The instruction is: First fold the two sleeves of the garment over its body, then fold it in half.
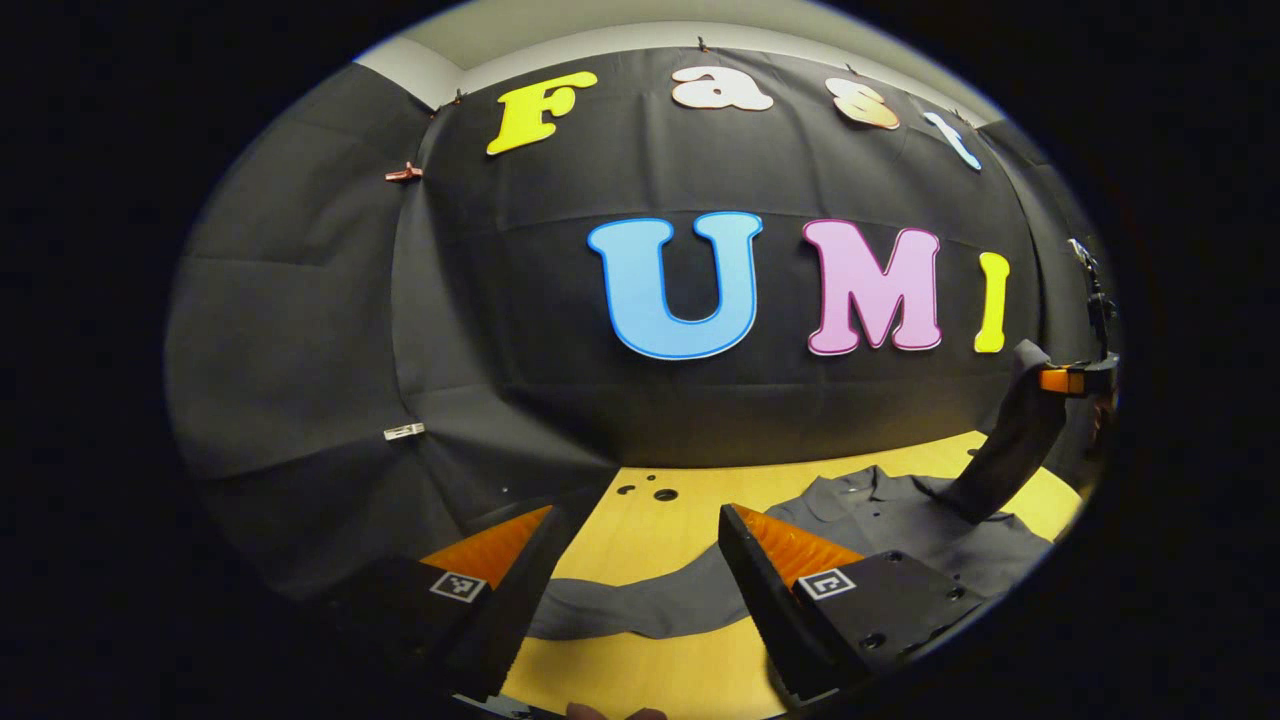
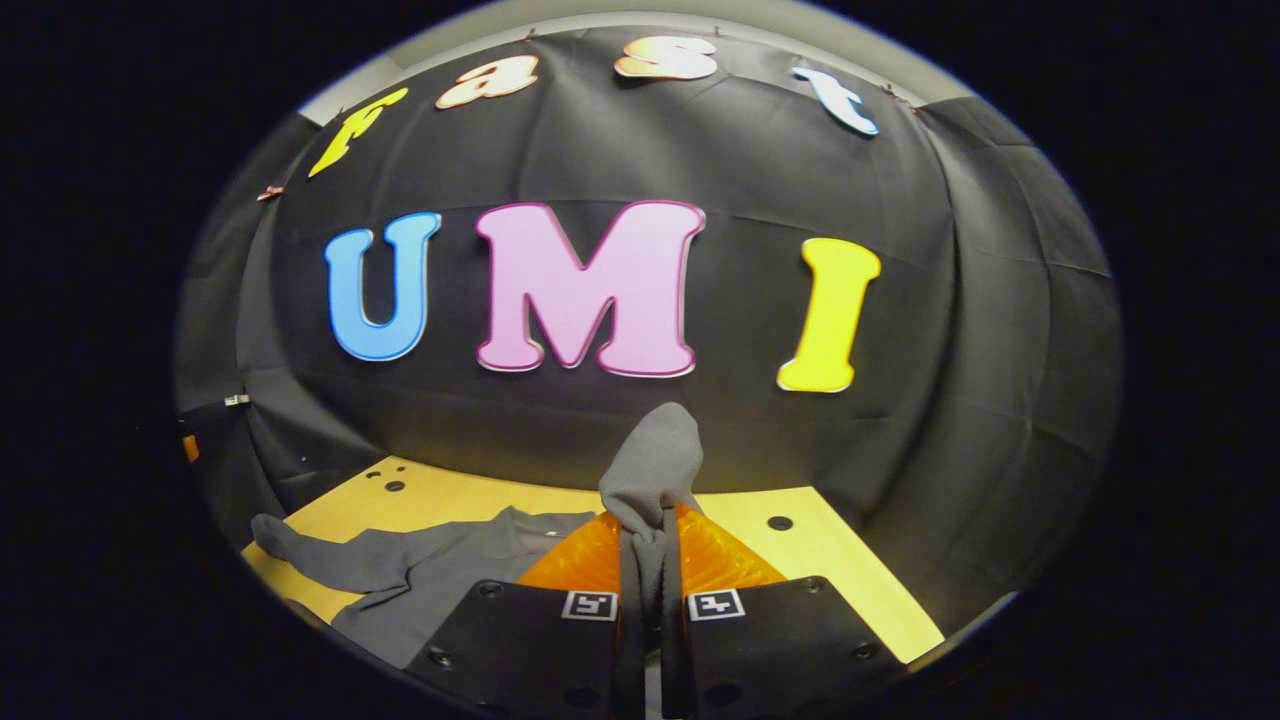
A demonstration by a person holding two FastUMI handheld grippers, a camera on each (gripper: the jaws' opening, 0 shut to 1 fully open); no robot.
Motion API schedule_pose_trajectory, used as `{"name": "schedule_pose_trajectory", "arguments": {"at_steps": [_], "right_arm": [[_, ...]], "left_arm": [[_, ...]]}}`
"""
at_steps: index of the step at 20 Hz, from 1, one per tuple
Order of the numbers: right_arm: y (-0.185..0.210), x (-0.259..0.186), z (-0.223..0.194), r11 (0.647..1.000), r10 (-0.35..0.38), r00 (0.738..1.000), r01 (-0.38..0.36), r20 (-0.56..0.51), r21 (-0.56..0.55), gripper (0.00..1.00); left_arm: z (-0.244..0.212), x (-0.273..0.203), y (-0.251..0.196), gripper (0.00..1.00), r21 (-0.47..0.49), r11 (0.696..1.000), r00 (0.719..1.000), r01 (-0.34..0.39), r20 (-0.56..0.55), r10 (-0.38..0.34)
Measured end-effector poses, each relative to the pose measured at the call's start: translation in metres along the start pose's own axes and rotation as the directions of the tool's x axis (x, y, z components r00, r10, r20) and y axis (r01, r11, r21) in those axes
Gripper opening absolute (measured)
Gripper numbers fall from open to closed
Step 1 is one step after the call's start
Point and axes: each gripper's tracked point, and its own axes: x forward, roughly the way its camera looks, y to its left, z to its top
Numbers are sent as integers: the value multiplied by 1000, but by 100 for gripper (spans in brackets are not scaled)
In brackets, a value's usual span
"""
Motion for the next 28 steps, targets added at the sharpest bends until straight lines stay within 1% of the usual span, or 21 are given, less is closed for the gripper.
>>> {"name": "schedule_pose_trajectory", "arguments": {"at_steps": [5, 9, 13, 18, 19, 21, 23, 26, 28], "right_arm": [[69, 22, -28, 997, 75, 996, -76, -48, -19, 11], [112, 38, -65, 991, 127, 985, -132, -114, -37, 11], [146, 50, -110, 985, 158, 969, -168, -192, -37, 11], [184, 53, -164, 977, 198, 936, -214, -292, -25, 11], [190, 54, -177, 974, 207, 927, -226, -312, -26, 11], [202, 55, -198, 971, 216, 913, -239, -346, -27, 11], [212, 52, -221, 969, 224, 892, -248, -393, -12, 11], [221, 50, -242, 967, 234, 869, -253, -435, 15, 15], [229, 47, -253, 963, 258, 849, -267, -461, 48, 19]], "left_arm": [[-19, 8, 40, 97, 13, 1000, 999, -25, -27, 26], [-39, 18, 61, 97, 13, 999, 998, -43, -54, 43], [-58, 30, 76, 97, 6, 998, 994, -58, -88, 58], [-74, 45, 84, 97, 7, 998, 992, -60, -113, 61], [-74, 48, 84, 99, 4, 998, 992, -59, -115, 59], [-79, 52, 87, 97, 3, 998, 991, -62, -121, 62], [-85, 53, 90, 97, 7, 997, 988, -73, -136, 73], [-90, 50, 94, 98, 17, 996, 985, -82, -150, 84], [-93, 48, 96, 97, 23, 996, 984, -87, -157, 89]]}}
